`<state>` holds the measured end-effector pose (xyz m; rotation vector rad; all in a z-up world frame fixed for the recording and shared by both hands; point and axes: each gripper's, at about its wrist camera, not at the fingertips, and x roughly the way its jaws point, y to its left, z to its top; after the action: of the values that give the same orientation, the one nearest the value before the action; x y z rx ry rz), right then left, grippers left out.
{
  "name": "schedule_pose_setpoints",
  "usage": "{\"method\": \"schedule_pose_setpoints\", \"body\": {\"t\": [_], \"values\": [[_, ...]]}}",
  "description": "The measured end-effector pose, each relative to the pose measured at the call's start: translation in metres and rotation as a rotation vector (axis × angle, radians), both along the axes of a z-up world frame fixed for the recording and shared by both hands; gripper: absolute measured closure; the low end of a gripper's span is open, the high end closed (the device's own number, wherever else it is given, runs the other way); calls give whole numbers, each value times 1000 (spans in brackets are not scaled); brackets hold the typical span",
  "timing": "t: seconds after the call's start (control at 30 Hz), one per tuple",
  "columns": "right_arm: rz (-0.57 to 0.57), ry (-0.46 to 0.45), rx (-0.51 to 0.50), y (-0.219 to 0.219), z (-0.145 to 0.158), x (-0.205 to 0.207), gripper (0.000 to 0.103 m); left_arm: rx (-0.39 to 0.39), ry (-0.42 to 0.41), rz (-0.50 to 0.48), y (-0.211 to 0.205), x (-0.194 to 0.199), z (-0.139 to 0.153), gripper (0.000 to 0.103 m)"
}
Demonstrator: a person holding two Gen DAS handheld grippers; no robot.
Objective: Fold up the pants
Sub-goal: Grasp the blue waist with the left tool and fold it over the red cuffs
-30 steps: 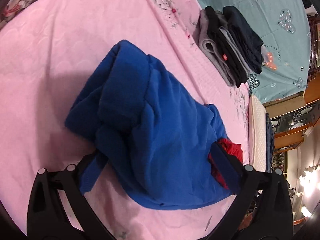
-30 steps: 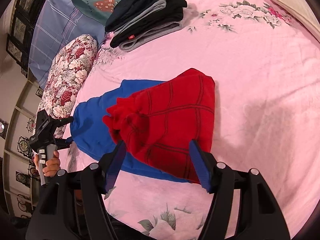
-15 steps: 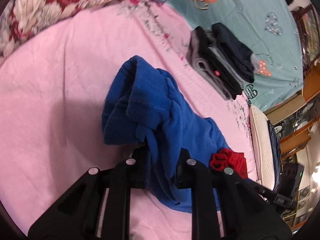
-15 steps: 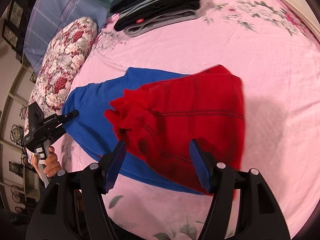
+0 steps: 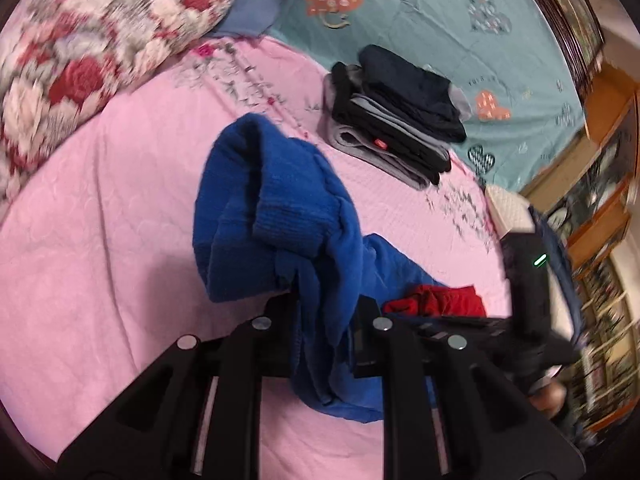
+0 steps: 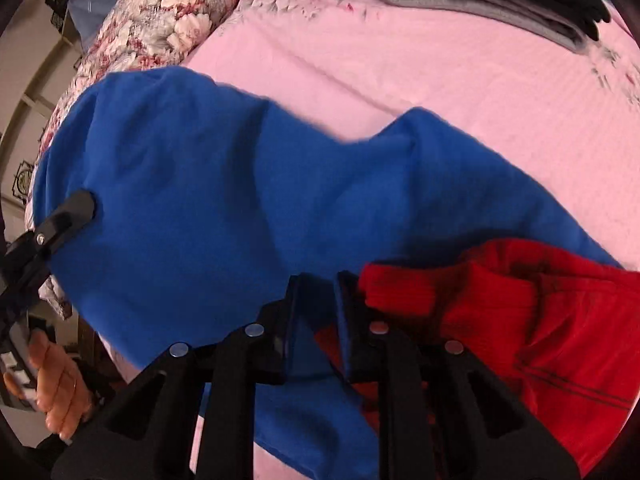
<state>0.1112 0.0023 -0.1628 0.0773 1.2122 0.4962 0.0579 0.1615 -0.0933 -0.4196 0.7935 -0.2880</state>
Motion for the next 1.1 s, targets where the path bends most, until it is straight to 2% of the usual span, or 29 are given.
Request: {"method": "schedule_pose_setpoints", "body": {"t": [0.07,0.17,0.23,0.3,0.37,0.47,0.57,0.6,0.67,0.7,0.73,0.8,0.83,0.87,0.9,0.93,1.0,1.07,1.1], "values": [[-5,9,46,-12,15,-5,86,44,-41,-47,-21,-5,13,87],[-85,-99,137,-59,62,-18,84,81,-111,-137,-56,-13,32,88],[-179,-184,180,-106,91,-33,83,142,-155,-198,-91,-15,42,89],[-259,-228,211,-149,107,-48,81,181,-165,-266,-123,-13,42,90],[-346,-255,232,-191,113,-66,80,196,-139,-328,-151,-7,32,92],[-441,-249,268,-239,107,-89,80,183,-47,-462,-205,10,10,98],[-490,-215,312,-272,91,-106,80,253,-33,-567,-255,8,-4,98],[-502,-211,324,-279,88,-112,80,251,-10,-631,-271,5,-10,99],[-533,-213,332,-289,81,-123,80,276,33,-683,-286,1,-21,91],[-546,-210,332,-297,78,-127,80,291,57,-698,-291,-1,-27,70],[-553,-207,331,-296,74,-131,80,287,66,-704,-291,-3,-29,53],[-561,-188,330,-300,64,-134,77,252,32,-711,-279,-15,-20,47],[-560,-177,332,-297,58,-132,74,236,0,-712,-270,-22,-10,41],[-552,-160,337,-296,53,-130,69,204,-30,-698,-257,-28,2,36],[-539,-148,346,-294,51,-126,60,161,-58,-674,-240,-31,13,27],[-522,-137,364,-292,50,-123,55,130,-86,-633,-221,-33,24,22],[-464,-107,465,-286,49,-112,39,133,-112,-537,-195,-29,38,21],[-394,-76,529,-274,48,-100,31,165,-102,-445,-172,-17,41,21],[-368,-60,548,-268,46,-91,30,165,-83,-416,-162,-12,37,21]]}}
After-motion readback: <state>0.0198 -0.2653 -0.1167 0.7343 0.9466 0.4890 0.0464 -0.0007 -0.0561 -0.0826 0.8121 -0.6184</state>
